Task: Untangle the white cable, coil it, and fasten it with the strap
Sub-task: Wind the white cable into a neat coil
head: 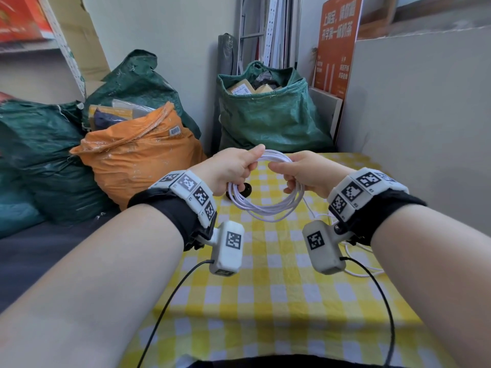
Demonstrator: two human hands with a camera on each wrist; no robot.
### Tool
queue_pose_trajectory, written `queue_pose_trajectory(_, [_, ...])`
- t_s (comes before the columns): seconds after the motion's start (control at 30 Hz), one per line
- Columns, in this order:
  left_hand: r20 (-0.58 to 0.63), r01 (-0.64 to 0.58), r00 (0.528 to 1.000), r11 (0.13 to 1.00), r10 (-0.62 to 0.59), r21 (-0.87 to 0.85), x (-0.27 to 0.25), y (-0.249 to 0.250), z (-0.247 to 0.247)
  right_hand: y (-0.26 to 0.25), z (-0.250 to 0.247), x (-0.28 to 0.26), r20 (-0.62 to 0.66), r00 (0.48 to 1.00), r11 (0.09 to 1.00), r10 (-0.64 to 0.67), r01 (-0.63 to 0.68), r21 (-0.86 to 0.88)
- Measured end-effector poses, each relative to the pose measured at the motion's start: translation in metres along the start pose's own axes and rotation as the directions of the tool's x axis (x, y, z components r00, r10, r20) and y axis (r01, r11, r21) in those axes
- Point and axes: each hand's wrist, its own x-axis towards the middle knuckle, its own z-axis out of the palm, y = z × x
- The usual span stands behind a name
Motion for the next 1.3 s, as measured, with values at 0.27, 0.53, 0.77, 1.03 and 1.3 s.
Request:
queue_pose_trajectory(0.27, [0.229,0.083,0.971,0.996,-0.075,-0.025,-0.008,-0.003,-0.004,-0.010,0.002,-0.002,-0.086,0.996,0.957,0.028,-0.052,-0.286])
queue_pose_trajectory(0.53, [0.253,0.118,0.955,0.982,-0.152,0.146,-0.014,0.006,0.005,-0.021,0.018,-0.007,-0.019,0.998,0.879,-0.054,0.039,-0.476])
queue_pose_trajectory(0.77, [0.271,0.124,0.955,0.992,-0.124,0.016,-0.018,0.004,0.006,-0.010,0.011,-0.005,0.014,0.999,0.954,-0.035,0.037,-0.297])
queue_pose_trajectory(1.03, [0.370,0.107,0.926,0.893,0.071,-0.438,-0.025,0.004,0.008,-0.002,0.004,0.001,-0.108,0.991,0.996,-0.076,0.070,-0.050])
queue_pose_trajectory(1.3, [0.437,0.125,0.878,0.790,0.193,-0.600,-0.029,0.017,0.006,0.012,-0.001,0.004,-0.109,0.994,0.998,0.015,-0.008,0.066])
